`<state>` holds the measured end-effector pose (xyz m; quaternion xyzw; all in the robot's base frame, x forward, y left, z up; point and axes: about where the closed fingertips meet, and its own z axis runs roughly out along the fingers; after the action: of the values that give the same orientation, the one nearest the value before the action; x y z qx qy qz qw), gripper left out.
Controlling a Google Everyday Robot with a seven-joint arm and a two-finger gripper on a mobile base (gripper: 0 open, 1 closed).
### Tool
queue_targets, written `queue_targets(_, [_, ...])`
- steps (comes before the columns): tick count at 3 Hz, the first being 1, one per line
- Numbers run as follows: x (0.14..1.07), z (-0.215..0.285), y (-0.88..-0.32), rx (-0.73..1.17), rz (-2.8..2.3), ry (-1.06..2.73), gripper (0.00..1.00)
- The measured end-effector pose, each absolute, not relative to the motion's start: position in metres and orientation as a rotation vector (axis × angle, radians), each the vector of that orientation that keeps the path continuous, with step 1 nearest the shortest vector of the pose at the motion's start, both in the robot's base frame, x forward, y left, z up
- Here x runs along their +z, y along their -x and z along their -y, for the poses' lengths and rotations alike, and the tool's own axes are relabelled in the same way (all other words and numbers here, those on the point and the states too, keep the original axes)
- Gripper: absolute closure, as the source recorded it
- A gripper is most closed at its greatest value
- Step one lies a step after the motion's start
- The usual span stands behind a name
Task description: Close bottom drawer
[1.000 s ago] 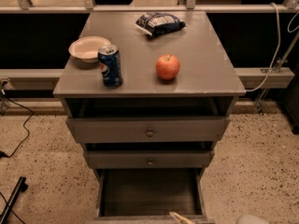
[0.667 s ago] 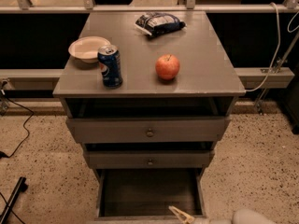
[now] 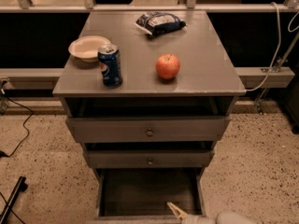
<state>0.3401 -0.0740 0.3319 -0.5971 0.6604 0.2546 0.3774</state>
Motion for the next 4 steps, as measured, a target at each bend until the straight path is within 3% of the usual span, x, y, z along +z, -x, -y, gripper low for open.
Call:
queue_targets(1, [0.279, 0.082, -0.345, 0.641, -1.761, 1.495, 0.00])
queue_targets(2, [0.241, 0.092, -0.344, 0.640, -1.827, 1.476, 0.18])
queue_targets(4, [0.192, 0.102, -0.343, 0.661, -1.876, 1.466, 0.65])
